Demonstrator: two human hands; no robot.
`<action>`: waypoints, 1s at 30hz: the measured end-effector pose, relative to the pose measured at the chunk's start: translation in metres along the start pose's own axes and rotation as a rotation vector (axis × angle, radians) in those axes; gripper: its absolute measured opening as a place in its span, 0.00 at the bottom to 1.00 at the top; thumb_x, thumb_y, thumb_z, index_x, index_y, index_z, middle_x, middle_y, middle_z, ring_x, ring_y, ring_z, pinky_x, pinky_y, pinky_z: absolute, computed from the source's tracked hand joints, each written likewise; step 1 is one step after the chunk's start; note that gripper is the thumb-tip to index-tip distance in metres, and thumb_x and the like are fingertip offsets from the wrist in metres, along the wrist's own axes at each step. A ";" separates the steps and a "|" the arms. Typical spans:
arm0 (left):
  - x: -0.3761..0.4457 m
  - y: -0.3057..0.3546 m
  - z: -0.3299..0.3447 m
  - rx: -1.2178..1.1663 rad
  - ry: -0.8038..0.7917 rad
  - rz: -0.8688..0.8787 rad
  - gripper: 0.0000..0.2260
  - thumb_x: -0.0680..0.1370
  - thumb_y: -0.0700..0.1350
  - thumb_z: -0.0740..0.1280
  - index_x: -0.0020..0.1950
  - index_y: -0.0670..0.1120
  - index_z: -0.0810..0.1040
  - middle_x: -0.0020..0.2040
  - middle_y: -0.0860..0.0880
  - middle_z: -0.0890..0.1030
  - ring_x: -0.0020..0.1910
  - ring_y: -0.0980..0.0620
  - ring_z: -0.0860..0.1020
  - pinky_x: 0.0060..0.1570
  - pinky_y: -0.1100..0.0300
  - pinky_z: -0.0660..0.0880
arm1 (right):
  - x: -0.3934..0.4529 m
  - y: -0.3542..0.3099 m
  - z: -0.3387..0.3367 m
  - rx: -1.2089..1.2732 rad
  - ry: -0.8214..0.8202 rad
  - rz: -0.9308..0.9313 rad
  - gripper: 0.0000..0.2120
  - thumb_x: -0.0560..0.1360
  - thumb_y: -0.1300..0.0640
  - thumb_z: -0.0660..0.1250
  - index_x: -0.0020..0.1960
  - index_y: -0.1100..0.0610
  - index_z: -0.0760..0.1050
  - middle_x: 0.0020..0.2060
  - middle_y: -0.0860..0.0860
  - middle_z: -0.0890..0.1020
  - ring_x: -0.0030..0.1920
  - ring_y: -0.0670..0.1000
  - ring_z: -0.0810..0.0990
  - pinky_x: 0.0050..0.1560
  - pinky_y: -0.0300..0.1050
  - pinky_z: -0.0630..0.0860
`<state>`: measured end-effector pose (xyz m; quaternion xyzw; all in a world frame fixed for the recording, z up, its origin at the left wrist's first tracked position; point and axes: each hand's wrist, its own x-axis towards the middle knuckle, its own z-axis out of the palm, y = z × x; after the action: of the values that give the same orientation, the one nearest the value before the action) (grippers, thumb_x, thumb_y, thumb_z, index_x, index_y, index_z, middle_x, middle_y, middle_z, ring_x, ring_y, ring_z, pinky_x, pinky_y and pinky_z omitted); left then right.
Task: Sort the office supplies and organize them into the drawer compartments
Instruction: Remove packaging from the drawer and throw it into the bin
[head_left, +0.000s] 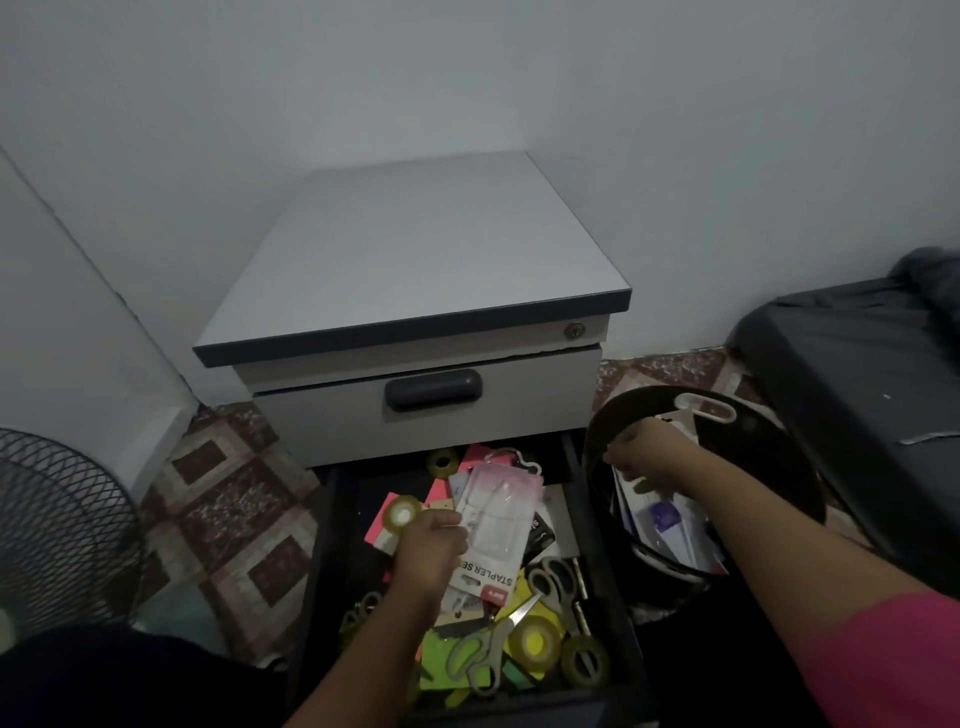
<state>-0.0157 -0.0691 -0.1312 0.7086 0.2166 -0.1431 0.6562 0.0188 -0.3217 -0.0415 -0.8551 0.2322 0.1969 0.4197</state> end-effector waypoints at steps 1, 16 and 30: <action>0.005 -0.003 -0.007 -0.003 0.056 0.002 0.08 0.75 0.29 0.64 0.52 0.36 0.77 0.40 0.40 0.79 0.37 0.45 0.76 0.36 0.59 0.71 | -0.003 -0.003 0.011 0.037 -0.005 -0.014 0.11 0.78 0.62 0.64 0.58 0.65 0.76 0.47 0.59 0.79 0.44 0.55 0.78 0.33 0.41 0.74; 0.008 -0.025 -0.016 0.446 0.044 0.127 0.08 0.75 0.37 0.68 0.52 0.46 0.73 0.44 0.50 0.77 0.43 0.49 0.77 0.44 0.55 0.75 | 0.005 0.014 0.138 0.192 -0.167 0.052 0.16 0.73 0.68 0.67 0.60 0.66 0.70 0.52 0.58 0.77 0.51 0.55 0.77 0.41 0.42 0.76; 0.011 -0.018 -0.015 0.063 -0.031 -0.089 0.07 0.73 0.30 0.69 0.38 0.40 0.79 0.34 0.43 0.82 0.33 0.47 0.81 0.32 0.57 0.78 | 0.007 0.011 0.137 0.294 -0.328 0.197 0.12 0.80 0.57 0.60 0.61 0.61 0.68 0.44 0.58 0.77 0.40 0.55 0.77 0.44 0.51 0.74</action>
<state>-0.0166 -0.0517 -0.1509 0.7160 0.2332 -0.1901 0.6299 -0.0014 -0.2182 -0.1301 -0.7144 0.2694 0.3372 0.5507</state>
